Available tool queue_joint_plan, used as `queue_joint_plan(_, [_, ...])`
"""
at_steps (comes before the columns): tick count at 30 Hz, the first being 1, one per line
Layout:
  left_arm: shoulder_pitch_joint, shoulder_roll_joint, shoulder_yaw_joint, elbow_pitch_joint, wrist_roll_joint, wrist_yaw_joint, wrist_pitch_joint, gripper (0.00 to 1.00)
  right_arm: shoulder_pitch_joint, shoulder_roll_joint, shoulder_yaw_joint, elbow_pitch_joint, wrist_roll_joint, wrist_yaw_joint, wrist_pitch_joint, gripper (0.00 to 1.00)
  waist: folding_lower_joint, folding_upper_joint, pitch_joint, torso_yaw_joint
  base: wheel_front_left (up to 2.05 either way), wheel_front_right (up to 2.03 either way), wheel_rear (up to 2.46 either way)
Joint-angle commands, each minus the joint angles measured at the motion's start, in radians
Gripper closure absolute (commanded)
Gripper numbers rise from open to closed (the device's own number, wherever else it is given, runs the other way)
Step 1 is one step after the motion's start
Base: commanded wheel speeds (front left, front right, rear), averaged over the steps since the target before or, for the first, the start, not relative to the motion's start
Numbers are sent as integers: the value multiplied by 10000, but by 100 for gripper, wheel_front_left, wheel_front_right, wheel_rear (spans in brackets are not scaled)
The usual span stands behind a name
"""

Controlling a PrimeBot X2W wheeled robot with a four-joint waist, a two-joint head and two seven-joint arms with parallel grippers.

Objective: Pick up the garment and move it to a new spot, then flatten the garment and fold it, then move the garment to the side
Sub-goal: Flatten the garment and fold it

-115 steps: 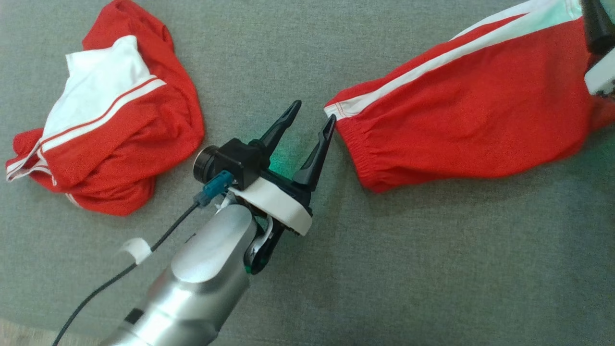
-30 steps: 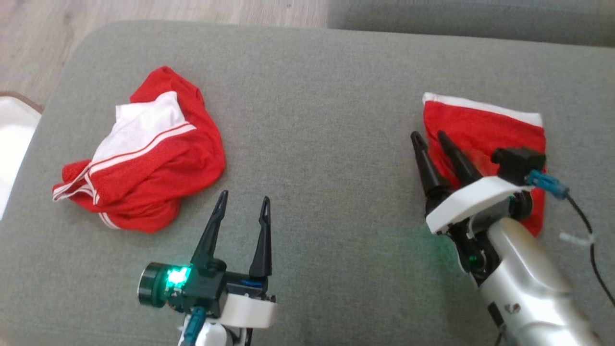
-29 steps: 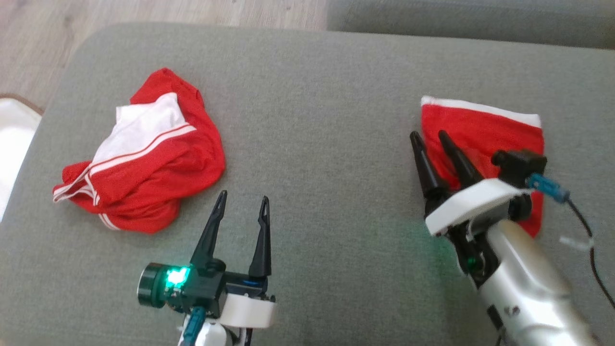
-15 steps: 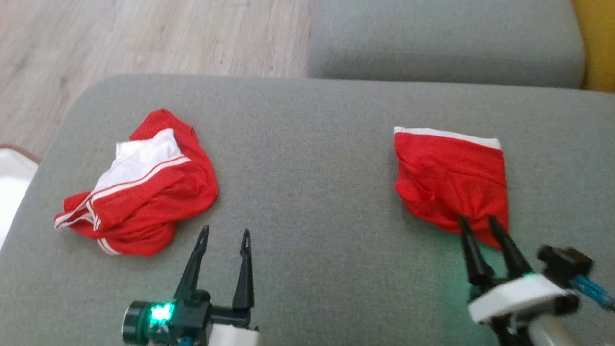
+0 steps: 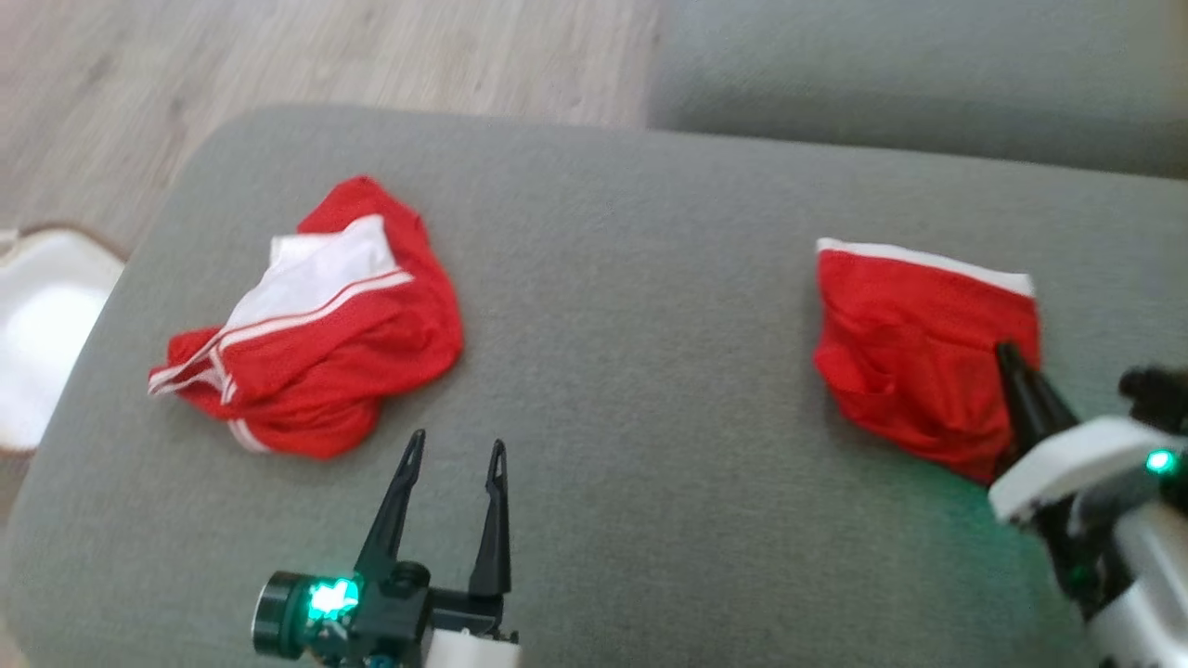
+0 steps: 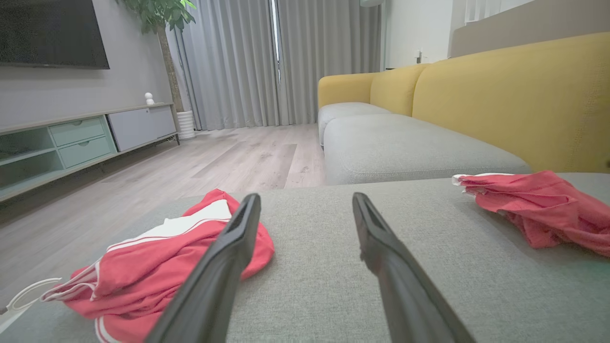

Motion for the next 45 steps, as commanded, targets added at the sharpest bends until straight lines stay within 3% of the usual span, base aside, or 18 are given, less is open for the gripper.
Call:
queue_joint_plan(1, [-492,-53,192,-362,29,-27,-51,0,-627,-456,358,-28,243,65,225,100,0,0,366,331,0,0,0])
queue_joint_plan(8, [-826,-98,-18,-417,-177,-80,-51,0,-1371,-760,1558,1242,1022,65,789,100,0,0,826,636,0,0,0])
queue_joint_plan(21, [-909,-115,-3,-302,-136,4,-51,0,-1153,-9,5632,1135,2051,65,-62,100,0,0,545,405,0,0,0])
queue_joint_plan(26, [-670,-115,147,-249,-166,42,-51,0,-967,169,6159,1328,2277,65,-968,100,0,0,95,203,0,0,0])
queue_joint_plan(27, [-564,-115,265,-236,-260,75,-51,0,-937,196,6148,1376,2261,65,-1237,71,0,0,-30,122,0,0,0])
queue_joint_plan(28, [-445,-116,404,-218,-359,105,-51,0,-936,201,6087,1410,2140,65,-1468,16,0,0,-144,10,0,0,0])
queue_joint_plan(29, [-334,-116,527,-198,-426,120,-51,0,-930,197,5964,1419,1969,65,-1627,0,0,0,-235,-97,0,0,0])
queue_joint_plan(31, [-135,-116,798,-138,-538,150,-51,0,-874,170,5518,1331,1471,65,-1772,0,0,0,-418,-330,0,0,0])
queue_joint_plan(35, [161,-110,1243,-115,-547,161,-51,0,-130,278,3129,-187,-270,65,-1796,0,0,0,-735,-727,0,0,0])
queue_joint_plan(40, [538,-111,1551,-67,-569,10,-51,0,1653,1041,543,-2060,-2198,65,-1799,0,0,0,-1083,-1032,0,0,0])
queue_joint_plan(45, [902,-112,1675,-25,-440,-202,-51,0,2916,1764,-660,-2843,-3275,65,-1800,0,0,0,-1330,-1188,0,0,0])
